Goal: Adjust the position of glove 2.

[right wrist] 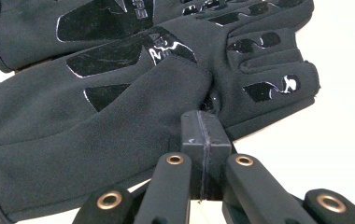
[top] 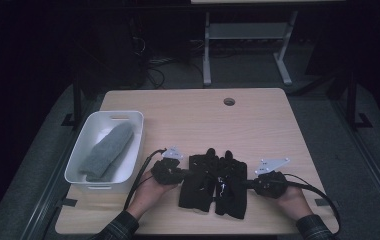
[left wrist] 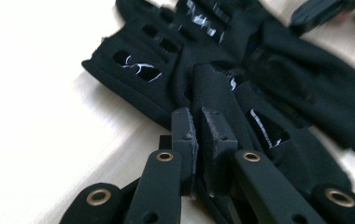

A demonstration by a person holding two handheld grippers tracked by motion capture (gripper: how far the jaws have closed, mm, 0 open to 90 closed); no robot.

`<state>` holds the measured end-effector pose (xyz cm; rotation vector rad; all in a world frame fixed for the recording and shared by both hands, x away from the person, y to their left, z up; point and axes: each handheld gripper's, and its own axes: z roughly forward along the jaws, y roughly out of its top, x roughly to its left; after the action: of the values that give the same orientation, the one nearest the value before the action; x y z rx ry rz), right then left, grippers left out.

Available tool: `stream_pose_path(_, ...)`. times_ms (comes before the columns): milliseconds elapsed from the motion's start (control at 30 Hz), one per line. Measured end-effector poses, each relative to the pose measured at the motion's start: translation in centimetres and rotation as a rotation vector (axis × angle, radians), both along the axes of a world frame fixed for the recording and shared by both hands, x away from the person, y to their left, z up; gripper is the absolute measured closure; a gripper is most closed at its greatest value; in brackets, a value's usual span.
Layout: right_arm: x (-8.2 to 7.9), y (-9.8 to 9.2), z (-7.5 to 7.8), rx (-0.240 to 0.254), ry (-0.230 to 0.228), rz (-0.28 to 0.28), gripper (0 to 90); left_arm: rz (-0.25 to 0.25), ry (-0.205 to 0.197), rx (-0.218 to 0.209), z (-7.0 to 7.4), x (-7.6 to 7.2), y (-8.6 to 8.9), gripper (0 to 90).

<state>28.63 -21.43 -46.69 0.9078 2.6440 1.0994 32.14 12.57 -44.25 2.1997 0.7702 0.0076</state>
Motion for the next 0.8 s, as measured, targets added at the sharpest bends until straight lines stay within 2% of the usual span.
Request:
stream_pose_path(100,0.0,0.1,0.0,0.005,0.009,-0.003,90.0,-0.012,0.000,-0.037,0.8,-0.1,-0.1,83.9)
stream_pose_path(367,0.2,0.3,-0.1,0.016,0.011,0.002,90.0,-0.064,-0.024,-0.101,2.4,0.3,-1.1,84.4)
stream_pose_path(400,0.2,0.4,0.0,0.020,0.023,-0.004,90.0,-0.065,-0.021,-0.106,2.5,0.3,-1.3,84.5)
stream_pose_path(633,0.5,0.7,-0.2,0.035,0.026,0.001,90.0,-0.108,-0.053,-0.121,3.3,0.5,-2.6,84.9)
stream_pose_path(800,0.5,1.4,-0.1,0.020,0.020,0.012,90.0,-0.139,-0.057,-0.125,3.5,0.6,-4.1,84.9)
